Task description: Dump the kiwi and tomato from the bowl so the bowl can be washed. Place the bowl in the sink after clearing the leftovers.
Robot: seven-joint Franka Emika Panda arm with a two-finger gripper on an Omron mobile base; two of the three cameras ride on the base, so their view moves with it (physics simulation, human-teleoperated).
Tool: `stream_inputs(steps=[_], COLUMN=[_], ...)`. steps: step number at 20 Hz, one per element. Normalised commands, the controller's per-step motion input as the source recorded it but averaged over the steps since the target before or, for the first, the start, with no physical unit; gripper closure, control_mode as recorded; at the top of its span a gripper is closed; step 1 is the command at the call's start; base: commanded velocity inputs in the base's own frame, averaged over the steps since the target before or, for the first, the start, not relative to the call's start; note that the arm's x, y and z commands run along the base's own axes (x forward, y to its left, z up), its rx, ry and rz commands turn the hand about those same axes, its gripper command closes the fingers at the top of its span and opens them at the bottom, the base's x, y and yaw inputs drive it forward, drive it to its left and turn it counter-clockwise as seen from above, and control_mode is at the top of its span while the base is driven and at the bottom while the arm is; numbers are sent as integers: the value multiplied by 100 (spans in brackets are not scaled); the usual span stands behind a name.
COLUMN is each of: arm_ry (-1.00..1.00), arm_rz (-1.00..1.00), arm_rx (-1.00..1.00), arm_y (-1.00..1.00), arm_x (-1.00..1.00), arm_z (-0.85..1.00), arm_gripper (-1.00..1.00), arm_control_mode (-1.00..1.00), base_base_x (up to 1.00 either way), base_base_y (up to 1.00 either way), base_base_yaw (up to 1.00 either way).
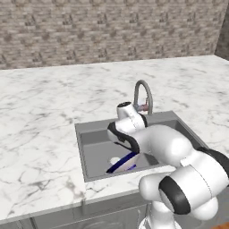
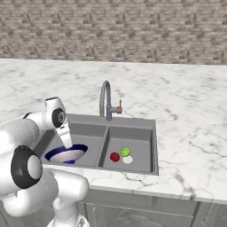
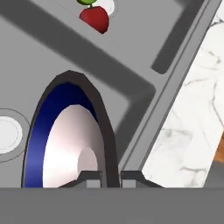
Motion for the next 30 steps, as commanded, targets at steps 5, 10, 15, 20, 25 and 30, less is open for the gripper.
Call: stream_inputs(steps=[5, 10, 15, 20, 25, 30], arm_ry=[-29, -38, -41, -22, -9, -4], arm_rz=[-9, -9, -10, 0, -1, 0], arm_rx=[10, 0, 0, 0, 4, 0], arm_y=[7, 37, 27, -4, -5, 0], arm_x=[1, 8, -2, -27, -16, -4], arm_z=[-62, -41, 0, 2, 0, 9], arm_gripper=[100, 100, 100, 100, 100, 100], arm_control_mode=[-100, -100, -100, -100, -100, -100], base_base_x=[0, 0, 0, 0, 0, 0], base_base_y=[0, 0, 0, 0, 0, 0], base_base_yaw=[0, 0, 0, 0, 0, 0])
